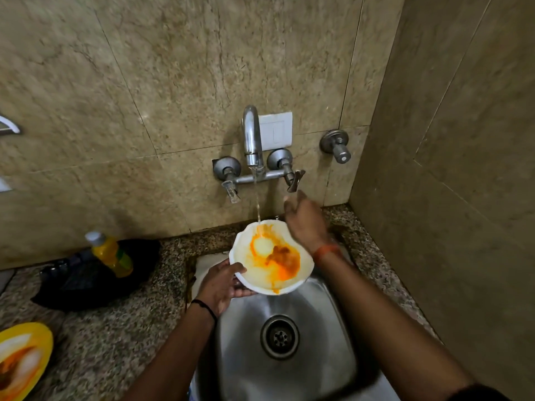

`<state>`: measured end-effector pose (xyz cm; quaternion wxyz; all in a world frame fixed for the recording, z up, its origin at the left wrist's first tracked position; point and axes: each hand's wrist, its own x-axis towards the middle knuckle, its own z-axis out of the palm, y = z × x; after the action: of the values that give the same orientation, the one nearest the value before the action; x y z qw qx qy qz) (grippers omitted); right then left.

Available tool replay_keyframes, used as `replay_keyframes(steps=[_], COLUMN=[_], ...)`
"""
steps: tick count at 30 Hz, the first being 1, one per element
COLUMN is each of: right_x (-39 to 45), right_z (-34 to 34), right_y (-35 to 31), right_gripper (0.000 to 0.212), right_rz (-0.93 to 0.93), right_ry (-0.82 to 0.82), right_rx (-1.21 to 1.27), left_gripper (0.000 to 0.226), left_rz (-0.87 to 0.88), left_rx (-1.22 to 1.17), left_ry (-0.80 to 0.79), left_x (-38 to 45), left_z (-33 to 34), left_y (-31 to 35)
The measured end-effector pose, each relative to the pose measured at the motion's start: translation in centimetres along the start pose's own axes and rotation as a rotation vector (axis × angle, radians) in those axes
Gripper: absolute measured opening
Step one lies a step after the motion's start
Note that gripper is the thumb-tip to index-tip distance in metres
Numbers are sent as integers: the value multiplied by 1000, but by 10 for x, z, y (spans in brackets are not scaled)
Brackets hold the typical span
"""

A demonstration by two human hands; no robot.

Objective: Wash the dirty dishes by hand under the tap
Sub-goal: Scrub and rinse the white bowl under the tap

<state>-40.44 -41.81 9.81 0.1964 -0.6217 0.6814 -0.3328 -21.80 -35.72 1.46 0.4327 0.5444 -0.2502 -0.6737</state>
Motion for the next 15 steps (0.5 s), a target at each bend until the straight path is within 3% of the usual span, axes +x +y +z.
replay_keyframes(steps=[1,3,6,9,13,15], right_x=[-21,-61,-77,-66,-86,-85], right_z=[10,33,47,47,58,51], right_y=[4,17,41,43,36,41], right_gripper=[43,53,74,80,55,52], right_rz=[-95,-261,-288,-161,-372,-403], right_ry=[-45,-287,-526,-533,-667,-611], right_rx=[-139,-413,-653,-689,-448,-543], left_gripper=[32,31,32,29,25,29], left_rz=[-3,-9,-3,-12,-21,-36], left_rx=[-8,-24,-30,-58,-41,-71], left_ry=[0,3,10,22,70,64], left_x=[1,3,5,7,9,9], left_z=[0,2,5,8,0,-7], left_y=[-1,-5,-13,-20,-27,-31])
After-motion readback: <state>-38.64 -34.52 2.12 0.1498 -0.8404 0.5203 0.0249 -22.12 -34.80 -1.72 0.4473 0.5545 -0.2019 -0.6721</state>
